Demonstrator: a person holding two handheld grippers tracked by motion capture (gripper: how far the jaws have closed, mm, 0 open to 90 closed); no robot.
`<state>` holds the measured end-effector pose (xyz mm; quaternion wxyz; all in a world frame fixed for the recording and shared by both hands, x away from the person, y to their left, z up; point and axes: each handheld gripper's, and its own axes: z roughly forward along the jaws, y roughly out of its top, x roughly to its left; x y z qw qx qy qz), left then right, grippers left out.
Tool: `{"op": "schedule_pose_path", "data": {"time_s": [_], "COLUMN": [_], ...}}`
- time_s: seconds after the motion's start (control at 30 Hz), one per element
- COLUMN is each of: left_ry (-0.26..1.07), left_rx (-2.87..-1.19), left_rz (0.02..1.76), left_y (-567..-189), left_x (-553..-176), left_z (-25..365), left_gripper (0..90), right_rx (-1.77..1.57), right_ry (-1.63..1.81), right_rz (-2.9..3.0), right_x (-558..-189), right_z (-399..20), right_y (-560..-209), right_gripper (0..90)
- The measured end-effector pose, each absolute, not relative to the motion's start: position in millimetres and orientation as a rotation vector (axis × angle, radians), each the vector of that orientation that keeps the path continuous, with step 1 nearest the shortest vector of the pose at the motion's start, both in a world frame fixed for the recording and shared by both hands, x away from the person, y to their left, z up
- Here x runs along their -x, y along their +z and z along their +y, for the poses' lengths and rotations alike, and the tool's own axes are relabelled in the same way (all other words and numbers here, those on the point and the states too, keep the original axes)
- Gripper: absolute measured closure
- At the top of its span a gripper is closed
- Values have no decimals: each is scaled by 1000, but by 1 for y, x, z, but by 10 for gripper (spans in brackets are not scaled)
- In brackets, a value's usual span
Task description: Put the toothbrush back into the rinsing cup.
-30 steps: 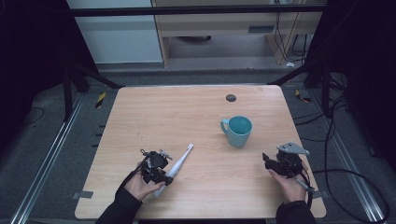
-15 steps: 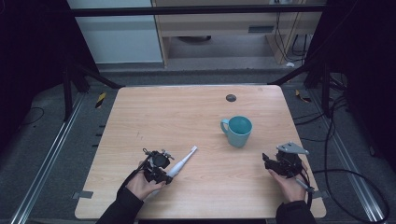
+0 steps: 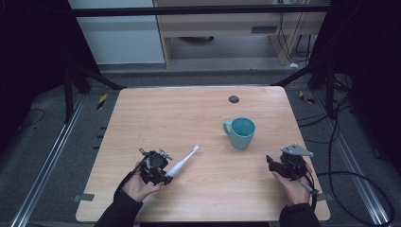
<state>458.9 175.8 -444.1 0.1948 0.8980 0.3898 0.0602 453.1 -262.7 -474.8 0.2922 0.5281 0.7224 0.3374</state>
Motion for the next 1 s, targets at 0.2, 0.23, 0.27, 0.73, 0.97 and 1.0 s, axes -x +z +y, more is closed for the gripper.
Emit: {"op": "schedule_pose_path", "data": {"time_s": [0.2, 0.23, 0.27, 0.73, 0.97, 1.0], "left_ry": [219, 246, 246, 465, 566, 575], "left_rx": [-2451, -2422, -2422, -2157, -2024, -2011], "left_rz": [1103, 1104, 1104, 1134, 1116, 1111], "left_y": [-433, -428, -428, -395, -376, -374], "left_x": [-459, -458, -458, -471, -485, -487], "left_z": [185, 187, 187, 197, 181, 178], "left_gripper": [659, 659, 659, 659, 659, 659], "right_rx": [-1407, -1406, -1406, -1396, -1398, -1397], "right_ry": [899, 898, 898, 908, 914, 916], "right_rz": [1925, 1923, 1923, 1916, 1907, 1907], "right_x": [-453, -453, -453, -451, -450, -450], "right_z": [-264, -264, -264, -260, -262, -262], "right_y": [-475, -475, -475, -474, -473, -472], "right_gripper": [331, 332, 332, 331, 330, 330]}}
